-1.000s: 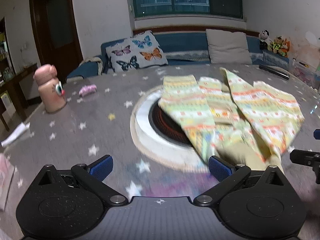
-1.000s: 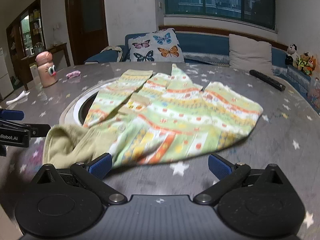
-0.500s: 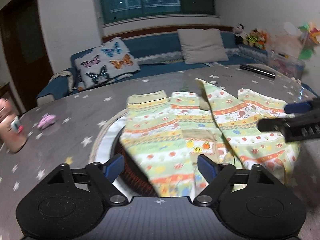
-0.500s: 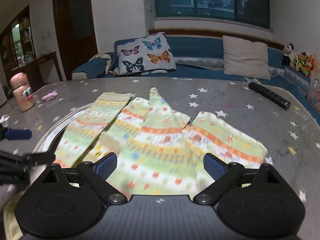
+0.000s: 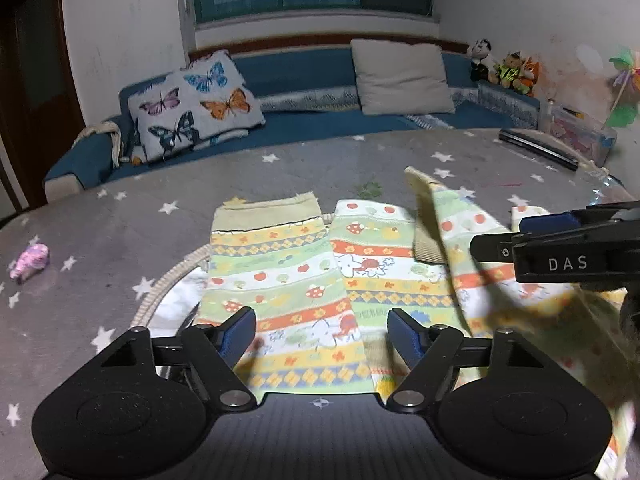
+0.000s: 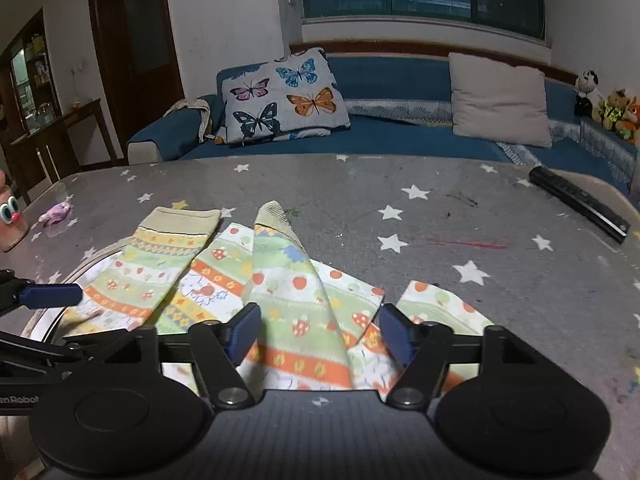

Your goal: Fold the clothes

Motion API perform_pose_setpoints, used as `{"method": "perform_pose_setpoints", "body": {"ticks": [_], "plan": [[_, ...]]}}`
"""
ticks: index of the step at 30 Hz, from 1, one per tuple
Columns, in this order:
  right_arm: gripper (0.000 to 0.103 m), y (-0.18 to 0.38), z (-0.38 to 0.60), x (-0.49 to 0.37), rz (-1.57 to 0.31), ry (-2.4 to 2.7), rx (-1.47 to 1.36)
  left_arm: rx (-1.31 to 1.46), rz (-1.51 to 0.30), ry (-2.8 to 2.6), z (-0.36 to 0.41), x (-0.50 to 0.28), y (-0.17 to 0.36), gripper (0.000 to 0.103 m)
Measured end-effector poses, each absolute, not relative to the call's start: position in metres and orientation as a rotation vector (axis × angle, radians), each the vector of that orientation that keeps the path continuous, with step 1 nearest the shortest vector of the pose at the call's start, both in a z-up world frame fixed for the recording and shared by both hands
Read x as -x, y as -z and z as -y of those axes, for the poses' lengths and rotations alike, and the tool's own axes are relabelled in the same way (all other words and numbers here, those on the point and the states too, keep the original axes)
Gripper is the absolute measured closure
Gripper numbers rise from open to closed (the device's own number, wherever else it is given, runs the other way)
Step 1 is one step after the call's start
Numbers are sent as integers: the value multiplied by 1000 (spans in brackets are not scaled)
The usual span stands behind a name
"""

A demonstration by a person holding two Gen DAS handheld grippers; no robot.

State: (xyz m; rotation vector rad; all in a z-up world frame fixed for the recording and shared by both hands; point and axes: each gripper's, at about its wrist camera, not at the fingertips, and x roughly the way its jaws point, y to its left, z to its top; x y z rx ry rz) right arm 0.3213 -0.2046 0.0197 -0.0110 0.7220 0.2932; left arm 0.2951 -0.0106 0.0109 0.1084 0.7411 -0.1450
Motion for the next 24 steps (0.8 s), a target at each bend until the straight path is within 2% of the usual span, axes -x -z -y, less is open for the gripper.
{"method": "perform_pose_setpoints", "body": {"ticks": [3,4,5,7,9,12,20,24], "plan": [[60,-12,204,-332,-742,-304,6,-113,-778,149,10,-305,0,55],[70,-10,205,-332,-744,-309,1,-111,-782,151,9,-307,2,60],[75,-10,205,-332,-743,-313,-2,-109,-776,152,7,-307,2,63],[92,-11,208,-329,-741,-317,-13,-104,-765,147,2,-305,1,84],[98,-17,211,-323,-726,-308,-23,-99,-755,138,-4,-302,0,93],[102,-29,220,-310,-694,-294,-35,-77,-742,110,-15,-293,-5,98],[103,-58,251,-270,-628,-253,-51,27,-684,-14,-67,-247,-29,99],[96,-60,254,-266,-639,-268,-58,75,-635,-85,-96,-209,-39,99]]}}
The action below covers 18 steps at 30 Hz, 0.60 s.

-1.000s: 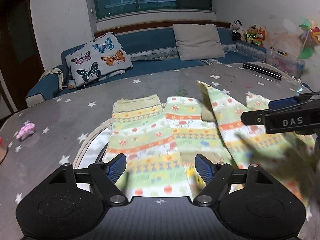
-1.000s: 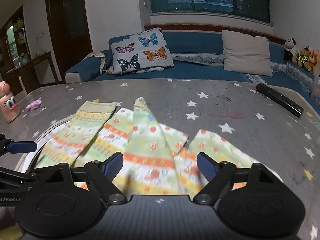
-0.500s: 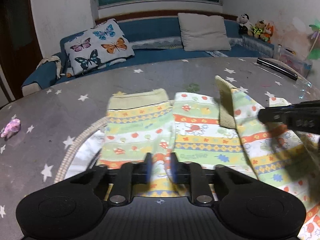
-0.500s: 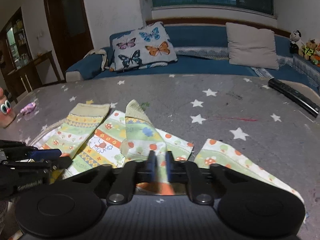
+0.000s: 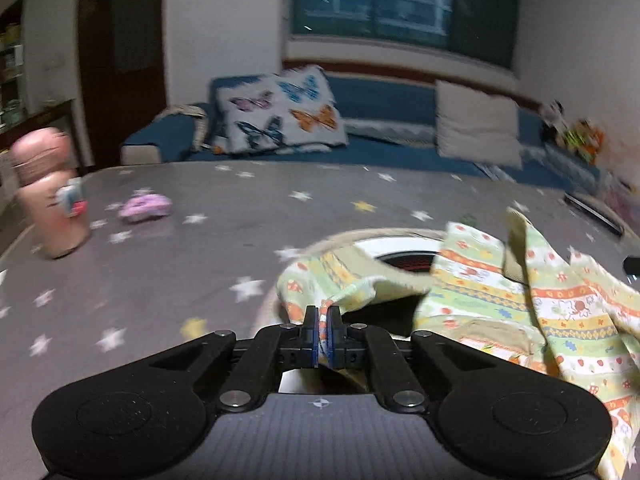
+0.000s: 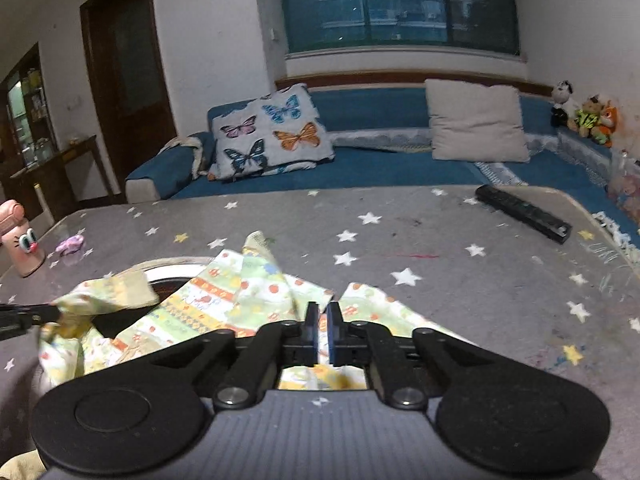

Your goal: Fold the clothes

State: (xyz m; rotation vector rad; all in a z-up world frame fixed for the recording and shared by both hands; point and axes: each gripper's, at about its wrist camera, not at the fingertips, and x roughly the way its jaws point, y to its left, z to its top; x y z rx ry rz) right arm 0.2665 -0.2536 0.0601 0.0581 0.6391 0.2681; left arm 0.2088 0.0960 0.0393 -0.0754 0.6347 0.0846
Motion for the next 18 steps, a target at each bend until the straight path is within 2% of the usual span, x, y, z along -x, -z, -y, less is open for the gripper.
{"method": "perform_pose_setpoints", "body": {"ticks": [3,4,6,11,12,15,18], "plan": [[89,-49,242,-277,-663,-292,-50,115,-638,-121,-112,-188,-40,99],[77,-45,237,-282,-670,-300,-45,127,-641,-130,-116,-183,-39,99],[63,-33,227,-295,-677,-305,-34,136,-648,-141,-119,-176,-37,99],[63,-8,214,-326,-725,-341,-73,160,-653,-155,-118,-170,-34,99],[66,-4,211,-328,-737,-357,-79,161,-651,-160,-118,-168,-34,99],[99,-4,201,-325,-740,-387,-46,168,-639,-171,-119,-163,-37,99],[100,-13,199,-314,-716,-384,-22,178,-633,-181,-122,-154,-39,99]]}}
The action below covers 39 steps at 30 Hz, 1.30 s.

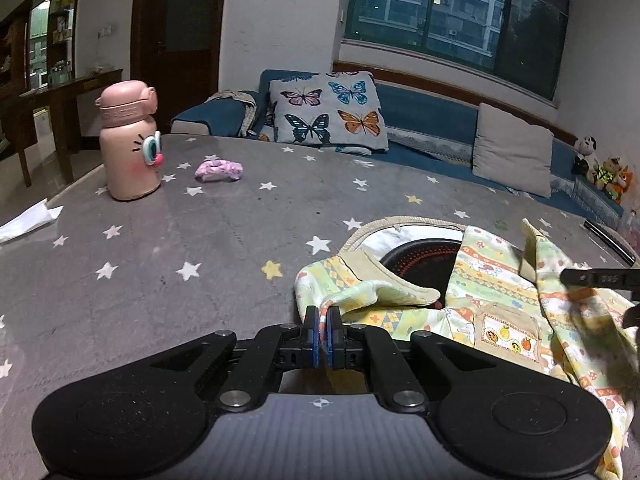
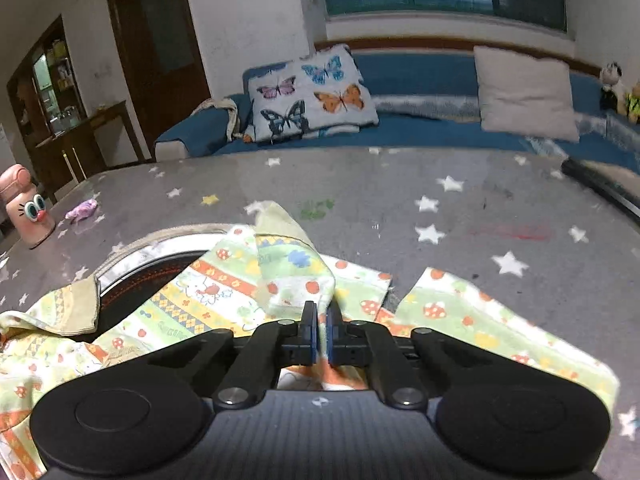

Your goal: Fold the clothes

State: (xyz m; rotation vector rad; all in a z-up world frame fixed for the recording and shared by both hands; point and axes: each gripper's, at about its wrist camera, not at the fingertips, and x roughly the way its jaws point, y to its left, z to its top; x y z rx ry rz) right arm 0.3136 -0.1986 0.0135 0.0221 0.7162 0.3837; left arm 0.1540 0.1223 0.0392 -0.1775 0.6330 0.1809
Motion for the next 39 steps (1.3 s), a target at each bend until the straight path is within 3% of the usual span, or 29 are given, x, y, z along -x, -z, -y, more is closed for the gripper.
{"method": "perform_pose_setpoints", "body": {"ticks": [13,23,29,33,39], "plan": [[100,-88,296,-192,-527,-253,-92,220,-650,-237,-146,-69,-32,99],[99,-56,380,-76,-553,-42,-226,233,-667,-251,-148,-28,-26,99],[94,-21,417,-38,-638,146,-237,227,-669,-249,-153,-27,-27,99],[92,-40,418,-31,-563,195,-181,210,-645,-253,-153,-25,-34,99],[79,-59,409,-36,-509,145,-168,220,-661,-266,-157,-25,-31,99]]}}
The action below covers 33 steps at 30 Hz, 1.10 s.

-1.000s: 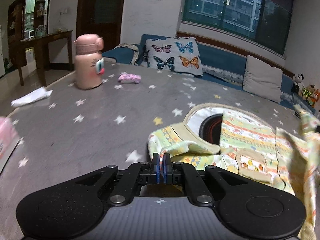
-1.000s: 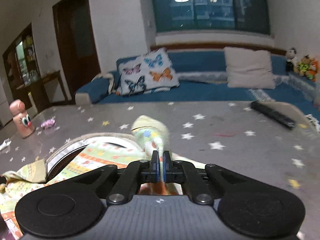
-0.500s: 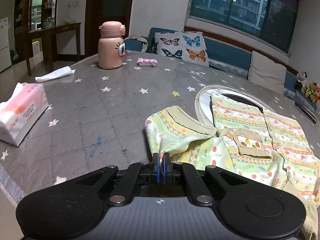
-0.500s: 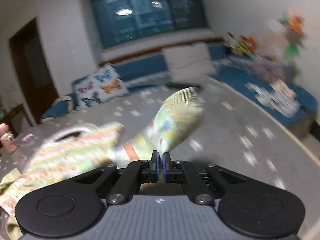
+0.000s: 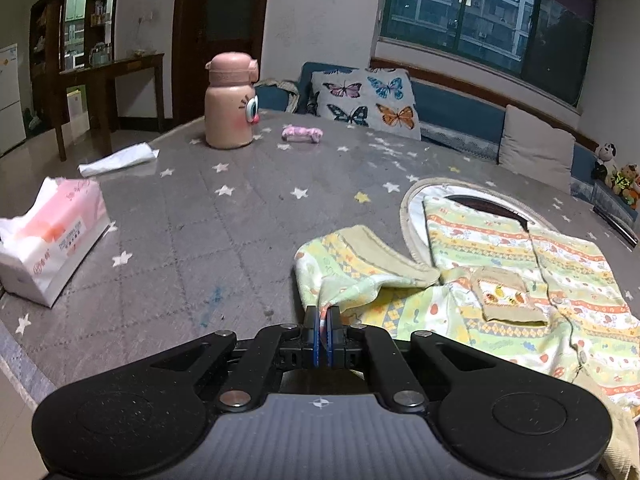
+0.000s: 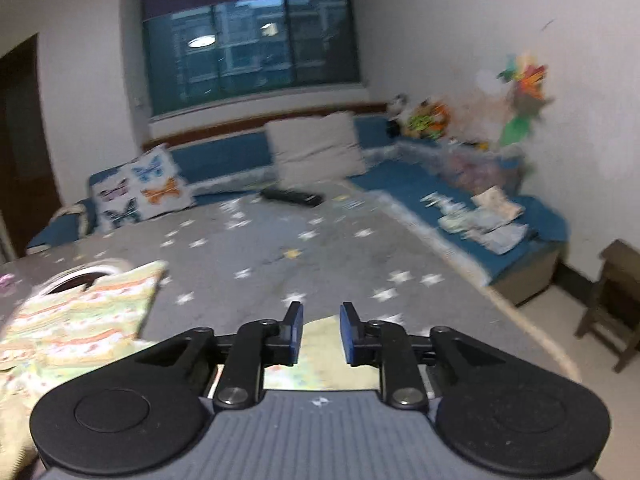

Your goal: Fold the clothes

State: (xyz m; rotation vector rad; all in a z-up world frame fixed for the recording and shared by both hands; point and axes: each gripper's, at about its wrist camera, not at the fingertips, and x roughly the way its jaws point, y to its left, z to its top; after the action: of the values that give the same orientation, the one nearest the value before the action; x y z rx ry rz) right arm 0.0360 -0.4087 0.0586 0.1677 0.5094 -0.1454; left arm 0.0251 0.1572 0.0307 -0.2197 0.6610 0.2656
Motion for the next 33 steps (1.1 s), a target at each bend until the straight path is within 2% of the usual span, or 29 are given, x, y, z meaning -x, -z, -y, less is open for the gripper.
{"method": "perform_pose_setpoints", "body": {"ticks": [3,6,9,11,12,13,16,21,28,33], "plan": [[74,-43,398,-50,-565,89,-163,232,-679,-276,-161,-25,-28,96],[63,-26,386,-68,-620,52,-158,223,-687,-276,-162,-24,-27,93],[61,-8,377,-81,-668,65,-128,184,-684,-272,-157,-23,-28,93],[59,0,373,-87,-679,76,-106,147,-679,-271,-152,-22,-28,83],[53,2,371,-88,-675,82,-93,124,-677,-277,-150,-22,-28,67],[50,4,370,-90,-671,88,-80,99,-672,-282,-147,-23,-28,56],[47,6,370,-96,-665,87,-61,23,-662,-277,-137,-27,-28,50],[42,7,375,-108,-659,99,-61,-78,-669,-258,-123,-47,-23,47],[34,8,373,-118,-652,99,-45,-237,-655,-282,-112,-76,-11,49],[32,8,373,-119,-654,94,-47,-42,-623,-408,-152,-74,-22,50]]}}
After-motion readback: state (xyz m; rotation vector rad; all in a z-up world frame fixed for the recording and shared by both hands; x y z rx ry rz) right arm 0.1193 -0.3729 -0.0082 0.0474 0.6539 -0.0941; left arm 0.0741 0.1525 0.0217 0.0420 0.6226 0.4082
